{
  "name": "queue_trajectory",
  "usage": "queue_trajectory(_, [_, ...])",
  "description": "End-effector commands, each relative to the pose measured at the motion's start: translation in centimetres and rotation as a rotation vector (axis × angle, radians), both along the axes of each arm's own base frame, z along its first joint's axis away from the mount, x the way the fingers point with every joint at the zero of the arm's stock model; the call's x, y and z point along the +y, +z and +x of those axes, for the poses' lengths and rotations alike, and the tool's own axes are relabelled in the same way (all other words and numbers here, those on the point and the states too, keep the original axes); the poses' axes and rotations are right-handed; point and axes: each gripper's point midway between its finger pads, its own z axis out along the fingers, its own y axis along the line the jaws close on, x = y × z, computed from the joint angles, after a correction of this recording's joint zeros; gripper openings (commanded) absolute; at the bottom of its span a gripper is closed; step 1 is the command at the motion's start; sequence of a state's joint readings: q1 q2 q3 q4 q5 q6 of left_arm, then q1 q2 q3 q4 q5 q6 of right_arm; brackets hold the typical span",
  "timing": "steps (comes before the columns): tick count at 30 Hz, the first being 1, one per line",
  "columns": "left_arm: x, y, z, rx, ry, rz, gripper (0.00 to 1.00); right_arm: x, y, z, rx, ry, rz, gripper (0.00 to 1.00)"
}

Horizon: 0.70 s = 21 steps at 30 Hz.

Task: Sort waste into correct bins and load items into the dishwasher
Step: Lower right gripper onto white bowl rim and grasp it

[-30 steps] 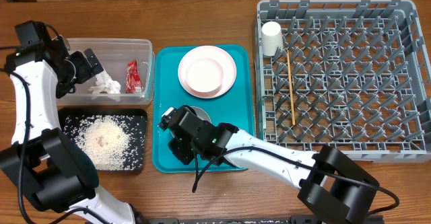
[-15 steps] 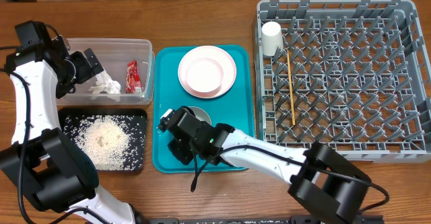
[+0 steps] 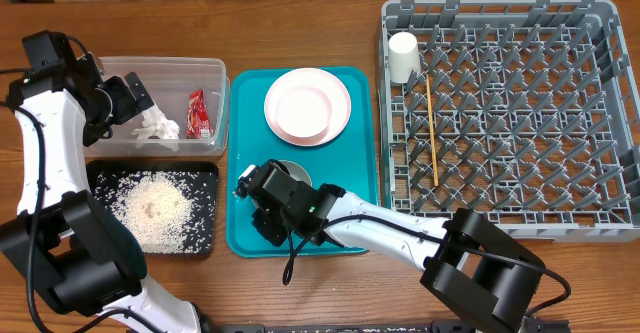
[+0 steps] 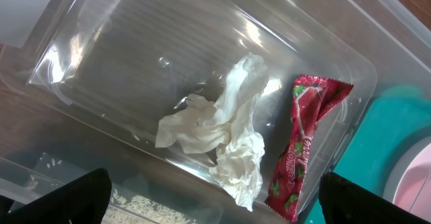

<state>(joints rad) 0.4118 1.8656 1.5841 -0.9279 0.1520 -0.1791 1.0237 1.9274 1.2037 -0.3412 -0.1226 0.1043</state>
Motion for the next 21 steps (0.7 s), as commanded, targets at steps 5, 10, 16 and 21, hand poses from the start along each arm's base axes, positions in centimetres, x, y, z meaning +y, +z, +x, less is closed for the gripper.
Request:
queue_trajectory(5, [-0.35,1.9,0.37,-0.041,-0.028,0.031,1.0,-0.13,-0.33,-0.16,-0.003,0.004,-0.01,0.22])
queue_trajectory(10, [-0.35,1.9,0.37,-0.041,-0.028,0.031,1.0,-0.25,-0.42,-0.24,0.001,0.004,-0.015,0.22])
queue_trajectory(16, [-0.35,1.9,0.37,-0.041,-0.028,0.031,1.0,-0.5,-0.6,-0.4,0.008,0.004,-0.027,0.21])
queue_trajectory(21, [-0.35,1.9,0.37,-0.041,-0.028,0.031,1.0,-0.8,-0.78,-0.58,0.017,0.005,-0.042,0.19])
